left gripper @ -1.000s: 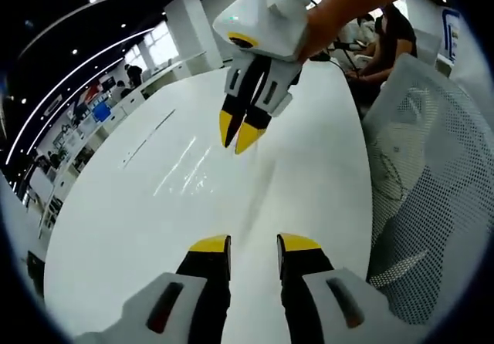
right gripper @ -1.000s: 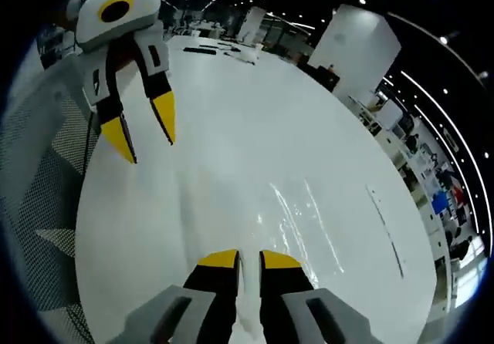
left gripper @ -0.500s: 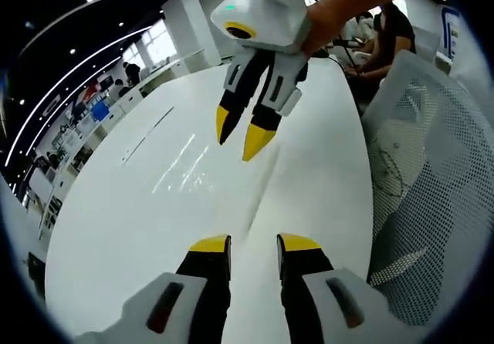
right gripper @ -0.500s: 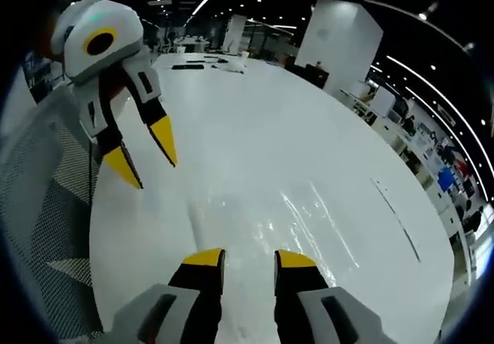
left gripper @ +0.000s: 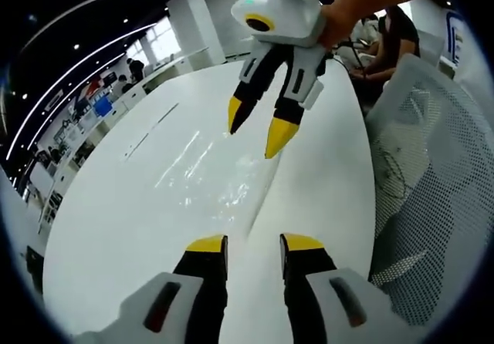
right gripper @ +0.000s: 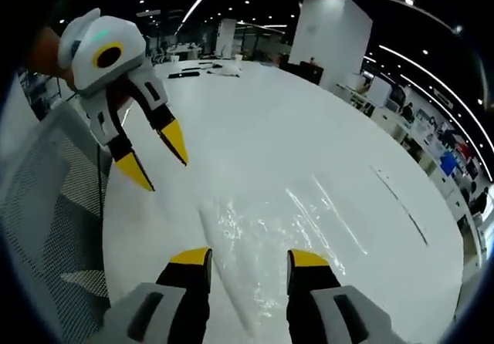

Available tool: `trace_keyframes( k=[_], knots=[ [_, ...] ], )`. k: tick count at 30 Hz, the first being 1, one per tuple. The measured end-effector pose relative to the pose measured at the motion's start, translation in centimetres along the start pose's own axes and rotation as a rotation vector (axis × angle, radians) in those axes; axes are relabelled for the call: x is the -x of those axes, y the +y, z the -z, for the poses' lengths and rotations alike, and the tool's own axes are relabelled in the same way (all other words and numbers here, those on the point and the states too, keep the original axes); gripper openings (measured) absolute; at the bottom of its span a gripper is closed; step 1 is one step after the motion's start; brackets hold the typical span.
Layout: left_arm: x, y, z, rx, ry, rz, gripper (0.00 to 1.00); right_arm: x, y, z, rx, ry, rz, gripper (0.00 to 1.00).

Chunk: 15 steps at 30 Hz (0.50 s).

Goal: Open the resealable bag by pulling the two sides of the seal apart until the entire bag opening is separated and visibly accessible.

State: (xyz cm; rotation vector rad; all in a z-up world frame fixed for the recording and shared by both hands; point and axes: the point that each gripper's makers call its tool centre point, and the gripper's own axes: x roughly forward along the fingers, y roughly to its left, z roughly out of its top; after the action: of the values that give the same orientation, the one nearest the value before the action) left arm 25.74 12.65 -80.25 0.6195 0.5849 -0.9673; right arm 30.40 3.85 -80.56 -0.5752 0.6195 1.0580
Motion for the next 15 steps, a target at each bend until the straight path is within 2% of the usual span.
trace_keyframes(
  k=[5,9,15],
  knots=[
    [0.0,0.2,0.5,0.057,0.015,-0.007,0.37,0.4,-0.1,-0.5,-0.062,-0.057,0.029,0.57],
    [0.1,0.2,0.4,0.075,0.006,-0.011,0.40,0.5,0.3,0.0,-0.096,-0.066,0.039,0.66],
    [0.3,0.2,0.7,0.104,0.009,-0.020,0.47,1.2,0.5,0.6,-0.136,-0.091,0.062,0.70]
  ],
)
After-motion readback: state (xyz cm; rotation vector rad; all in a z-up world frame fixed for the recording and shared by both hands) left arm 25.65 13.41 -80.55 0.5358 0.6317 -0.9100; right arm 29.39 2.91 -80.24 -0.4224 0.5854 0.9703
